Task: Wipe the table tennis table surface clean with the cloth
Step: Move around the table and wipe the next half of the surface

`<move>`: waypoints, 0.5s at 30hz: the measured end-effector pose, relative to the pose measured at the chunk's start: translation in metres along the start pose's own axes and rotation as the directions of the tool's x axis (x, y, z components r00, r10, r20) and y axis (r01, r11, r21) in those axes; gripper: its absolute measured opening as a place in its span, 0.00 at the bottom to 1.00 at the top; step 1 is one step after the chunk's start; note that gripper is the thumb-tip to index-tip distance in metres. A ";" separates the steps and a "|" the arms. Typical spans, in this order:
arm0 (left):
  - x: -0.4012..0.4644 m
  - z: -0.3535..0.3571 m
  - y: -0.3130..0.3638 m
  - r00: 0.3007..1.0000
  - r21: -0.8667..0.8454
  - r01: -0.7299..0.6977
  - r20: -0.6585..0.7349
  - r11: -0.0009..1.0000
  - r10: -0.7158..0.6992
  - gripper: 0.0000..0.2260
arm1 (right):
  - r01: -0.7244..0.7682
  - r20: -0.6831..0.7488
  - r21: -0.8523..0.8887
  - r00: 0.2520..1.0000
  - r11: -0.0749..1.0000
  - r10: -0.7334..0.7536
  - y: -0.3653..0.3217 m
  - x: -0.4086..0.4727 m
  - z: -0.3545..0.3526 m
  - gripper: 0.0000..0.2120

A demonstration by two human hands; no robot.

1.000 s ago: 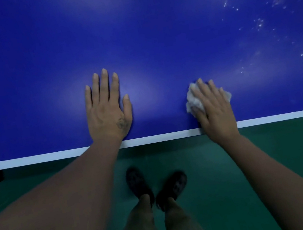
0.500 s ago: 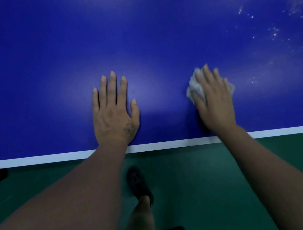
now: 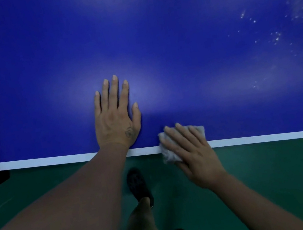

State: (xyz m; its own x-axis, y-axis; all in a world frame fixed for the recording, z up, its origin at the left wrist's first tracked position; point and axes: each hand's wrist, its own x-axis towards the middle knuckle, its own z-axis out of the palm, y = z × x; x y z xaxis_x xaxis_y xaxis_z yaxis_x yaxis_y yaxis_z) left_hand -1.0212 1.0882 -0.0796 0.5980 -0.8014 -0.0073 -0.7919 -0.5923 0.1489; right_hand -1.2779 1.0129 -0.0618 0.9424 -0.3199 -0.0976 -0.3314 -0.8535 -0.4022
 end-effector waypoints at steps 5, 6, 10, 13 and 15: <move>0.000 -0.001 0.000 1.000 -0.004 -0.001 0.001 1.000 0.001 0.30 | -0.343 -0.179 0.057 0.920 0.938 0.347 0.040 0.051 -0.013 0.28; -0.001 -0.001 0.000 1.000 -0.006 -0.002 -0.003 1.000 0.002 0.30 | -0.420 -0.218 0.069 0.879 0.905 0.424 0.039 0.073 -0.013 0.28; 0.000 -0.001 0.000 1.000 -0.015 -0.003 -0.008 1.000 0.003 0.30 | -0.405 -0.280 0.006 0.877 0.914 0.390 0.006 0.124 0.003 0.27; -0.001 -0.002 0.000 1.000 -0.032 -0.008 -0.014 0.999 0.007 0.29 | -0.270 -0.226 0.003 0.938 0.963 0.263 -0.018 0.099 0.014 0.29; -0.002 -0.002 -0.002 0.999 -0.044 -0.012 -0.030 0.999 0.011 0.29 | -0.198 -0.177 0.019 0.964 0.980 0.198 -0.022 0.069 0.015 0.32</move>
State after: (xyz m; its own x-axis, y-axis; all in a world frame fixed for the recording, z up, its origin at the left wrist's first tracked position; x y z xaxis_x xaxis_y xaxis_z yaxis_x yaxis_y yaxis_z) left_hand -1.0206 1.0916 -0.0780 0.5928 -0.8050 0.0237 -0.7928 -0.5781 0.1928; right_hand -1.2044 1.0160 -0.0737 0.8349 -0.5502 -0.0129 -0.5105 -0.7654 -0.3918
